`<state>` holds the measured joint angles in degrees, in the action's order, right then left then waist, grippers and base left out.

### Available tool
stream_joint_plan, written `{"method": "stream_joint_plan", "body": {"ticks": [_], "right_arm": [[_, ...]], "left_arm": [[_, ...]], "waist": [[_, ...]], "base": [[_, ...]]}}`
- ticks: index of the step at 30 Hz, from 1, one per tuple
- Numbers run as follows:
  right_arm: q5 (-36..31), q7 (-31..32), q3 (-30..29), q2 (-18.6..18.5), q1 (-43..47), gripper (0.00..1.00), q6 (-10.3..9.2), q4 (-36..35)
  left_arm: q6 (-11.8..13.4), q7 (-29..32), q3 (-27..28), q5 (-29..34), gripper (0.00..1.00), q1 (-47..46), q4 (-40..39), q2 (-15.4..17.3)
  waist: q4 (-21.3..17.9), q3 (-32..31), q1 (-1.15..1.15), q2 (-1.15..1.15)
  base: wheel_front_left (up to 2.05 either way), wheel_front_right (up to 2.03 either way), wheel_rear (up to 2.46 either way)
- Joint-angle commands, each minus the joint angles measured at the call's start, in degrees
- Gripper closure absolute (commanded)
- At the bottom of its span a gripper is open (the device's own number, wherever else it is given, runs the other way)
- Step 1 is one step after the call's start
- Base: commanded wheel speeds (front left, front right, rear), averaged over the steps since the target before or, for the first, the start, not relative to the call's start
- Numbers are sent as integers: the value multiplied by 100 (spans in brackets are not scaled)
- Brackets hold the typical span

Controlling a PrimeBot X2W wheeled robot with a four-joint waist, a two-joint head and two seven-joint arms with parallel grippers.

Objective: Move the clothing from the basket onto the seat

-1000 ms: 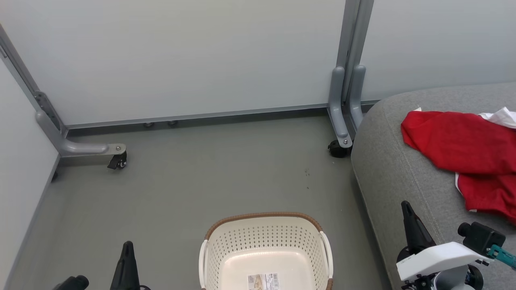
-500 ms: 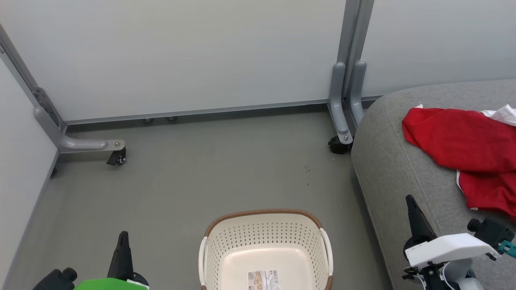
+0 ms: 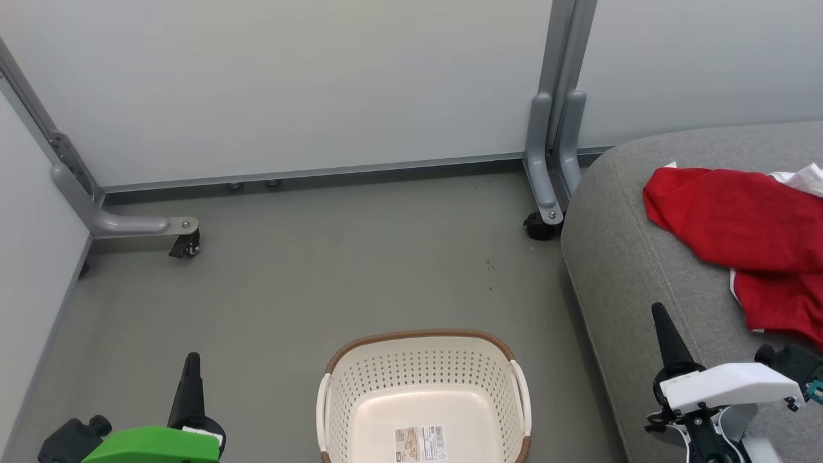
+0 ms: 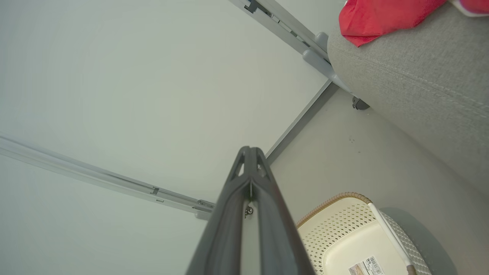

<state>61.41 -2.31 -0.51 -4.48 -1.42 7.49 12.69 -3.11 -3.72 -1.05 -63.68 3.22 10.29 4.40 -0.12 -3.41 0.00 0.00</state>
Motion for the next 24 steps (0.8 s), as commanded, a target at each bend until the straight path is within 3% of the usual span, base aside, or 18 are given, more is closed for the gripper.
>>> {"method": "stream_joint_plan", "body": {"ticks": [1, 24], "right_arm": [[174, 41, -40, -13, -130, 100, 2, -30], [1491, 397, -267, 47, -306, 100, 2, 40]], "left_arm": [[-57, 37, 48, -161, 100, -189, -21, 45], [-231, 394, 260, -1457, 100, -539, 155, 41]], "waist": [[1, 9, 0, 0], [5, 140, 0, 0]], "base": [[0, 0, 0], [0, 0, 0]]}}
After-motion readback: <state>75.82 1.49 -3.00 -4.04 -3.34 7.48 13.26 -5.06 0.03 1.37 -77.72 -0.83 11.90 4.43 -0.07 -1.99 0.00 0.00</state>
